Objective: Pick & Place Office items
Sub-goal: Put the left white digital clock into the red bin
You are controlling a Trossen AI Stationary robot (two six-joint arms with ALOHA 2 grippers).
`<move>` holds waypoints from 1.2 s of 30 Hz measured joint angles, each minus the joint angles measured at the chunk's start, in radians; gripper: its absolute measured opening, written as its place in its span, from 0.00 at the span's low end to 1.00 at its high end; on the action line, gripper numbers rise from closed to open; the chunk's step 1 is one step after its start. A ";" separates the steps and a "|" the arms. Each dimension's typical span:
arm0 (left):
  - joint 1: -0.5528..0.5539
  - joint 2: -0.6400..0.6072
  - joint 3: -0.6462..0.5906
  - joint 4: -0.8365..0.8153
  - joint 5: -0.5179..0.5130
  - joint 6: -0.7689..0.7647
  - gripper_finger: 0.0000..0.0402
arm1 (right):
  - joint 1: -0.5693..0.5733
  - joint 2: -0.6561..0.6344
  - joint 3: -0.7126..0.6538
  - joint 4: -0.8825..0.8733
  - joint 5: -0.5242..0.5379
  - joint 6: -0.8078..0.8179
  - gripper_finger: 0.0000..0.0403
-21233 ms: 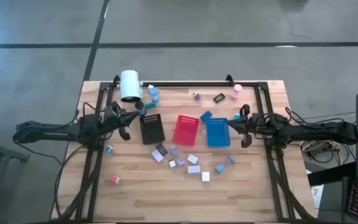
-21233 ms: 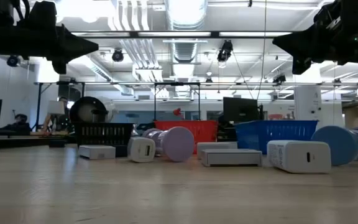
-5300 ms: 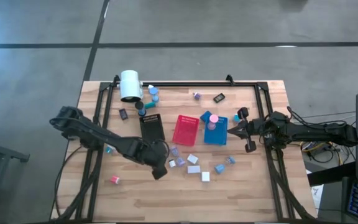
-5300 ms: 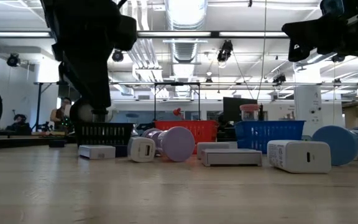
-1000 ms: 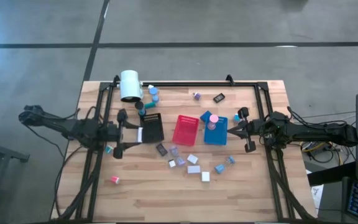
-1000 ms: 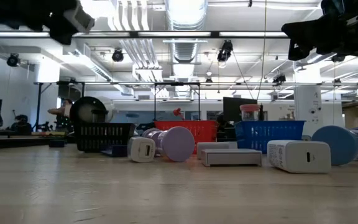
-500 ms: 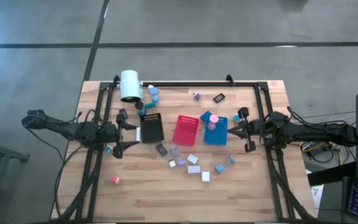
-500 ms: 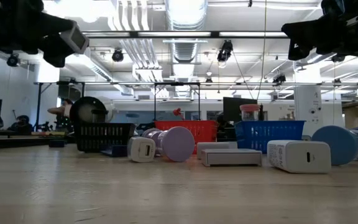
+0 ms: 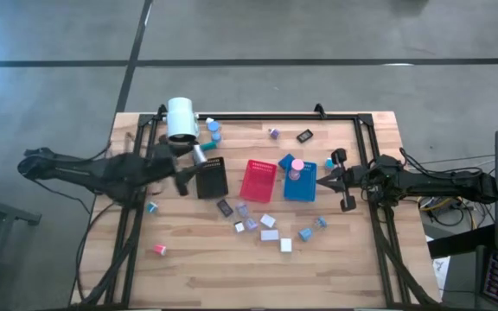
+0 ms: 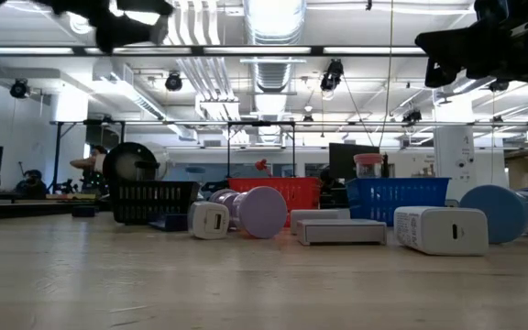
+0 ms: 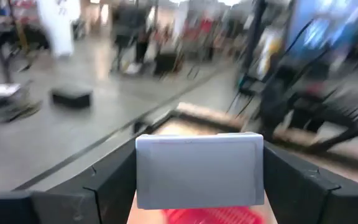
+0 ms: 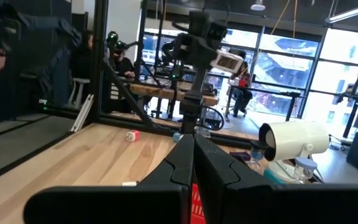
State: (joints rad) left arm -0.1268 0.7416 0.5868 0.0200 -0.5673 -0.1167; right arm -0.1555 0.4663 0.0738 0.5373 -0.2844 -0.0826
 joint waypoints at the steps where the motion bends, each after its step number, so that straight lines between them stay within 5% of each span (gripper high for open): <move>1: 0.022 0.068 0.067 -0.068 0.002 -0.006 0.72 | 0.000 0.000 0.000 0.000 0.000 0.000 0.02; 6: 0.153 0.423 0.387 -0.341 0.100 -0.019 0.72 | 0.000 0.000 0.000 0.000 0.005 0.000 0.02; 13: 0.285 0.878 0.696 -0.475 0.361 -0.019 0.72 | 0.000 0.000 0.001 -0.009 0.006 0.001 0.02; 19: 0.318 1.171 0.915 -0.645 0.409 -0.033 0.72 | 0.000 0.000 -0.007 -0.011 0.006 0.002 0.02; 26: 0.307 1.331 1.056 -0.735 0.448 -0.032 0.73 | 0.000 0.000 -0.015 -0.038 0.007 0.002 0.02; 36: 0.306 1.403 1.060 -0.727 0.457 -0.056 0.73 | 0.000 0.000 -0.016 -0.065 0.026 0.004 0.02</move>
State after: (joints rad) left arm 0.1797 2.1446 1.6465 -0.7072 -0.1106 -0.1726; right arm -0.1555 0.4664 0.0578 0.4722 -0.2584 -0.0786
